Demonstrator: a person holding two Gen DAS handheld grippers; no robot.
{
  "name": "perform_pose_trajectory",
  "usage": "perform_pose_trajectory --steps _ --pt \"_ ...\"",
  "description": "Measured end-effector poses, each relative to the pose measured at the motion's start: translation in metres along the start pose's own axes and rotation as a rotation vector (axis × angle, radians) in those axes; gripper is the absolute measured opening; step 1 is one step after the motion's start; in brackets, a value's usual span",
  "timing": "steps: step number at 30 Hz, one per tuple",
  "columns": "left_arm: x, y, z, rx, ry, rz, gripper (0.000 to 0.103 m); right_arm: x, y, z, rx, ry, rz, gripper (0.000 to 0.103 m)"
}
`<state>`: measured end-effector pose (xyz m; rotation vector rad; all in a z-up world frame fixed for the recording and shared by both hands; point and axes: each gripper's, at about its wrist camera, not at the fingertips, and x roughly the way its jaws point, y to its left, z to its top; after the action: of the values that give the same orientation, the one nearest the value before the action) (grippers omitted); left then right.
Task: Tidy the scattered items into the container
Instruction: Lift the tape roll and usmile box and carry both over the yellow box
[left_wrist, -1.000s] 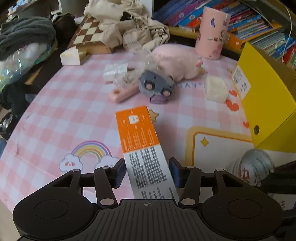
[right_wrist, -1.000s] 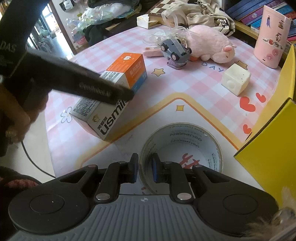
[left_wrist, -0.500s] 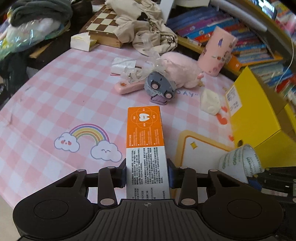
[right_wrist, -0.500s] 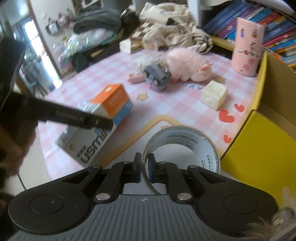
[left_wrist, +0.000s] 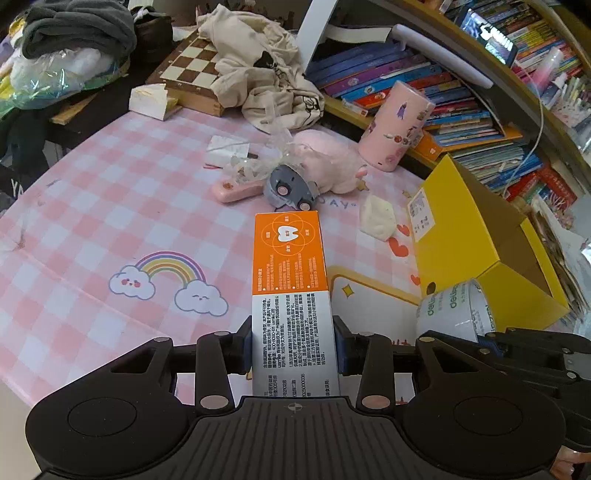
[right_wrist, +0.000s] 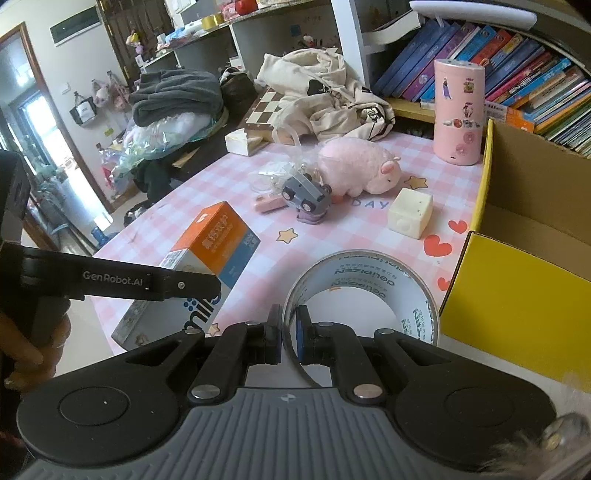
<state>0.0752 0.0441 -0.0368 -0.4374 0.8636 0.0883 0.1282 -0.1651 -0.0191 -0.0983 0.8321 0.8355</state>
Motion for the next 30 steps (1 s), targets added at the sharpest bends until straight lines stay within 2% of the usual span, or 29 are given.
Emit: perform_pose_trajectory --steps 9,15,20,30 --pt "-0.021 0.014 -0.008 0.027 -0.020 -0.059 0.039 -0.011 0.026 -0.009 0.013 -0.034 -0.079 0.007" --pt "-0.041 0.023 -0.002 0.052 -0.052 -0.110 0.039 -0.024 0.044 -0.008 0.017 -0.071 -0.123 0.007" --pt "-0.057 0.024 -0.007 0.066 -0.077 -0.148 0.039 -0.032 0.062 -0.013 0.032 -0.102 -0.138 0.007" --pt "-0.076 0.038 -0.020 0.067 -0.076 -0.201 0.039 -0.043 0.088 -0.025 0.055 -0.129 -0.175 0.007"
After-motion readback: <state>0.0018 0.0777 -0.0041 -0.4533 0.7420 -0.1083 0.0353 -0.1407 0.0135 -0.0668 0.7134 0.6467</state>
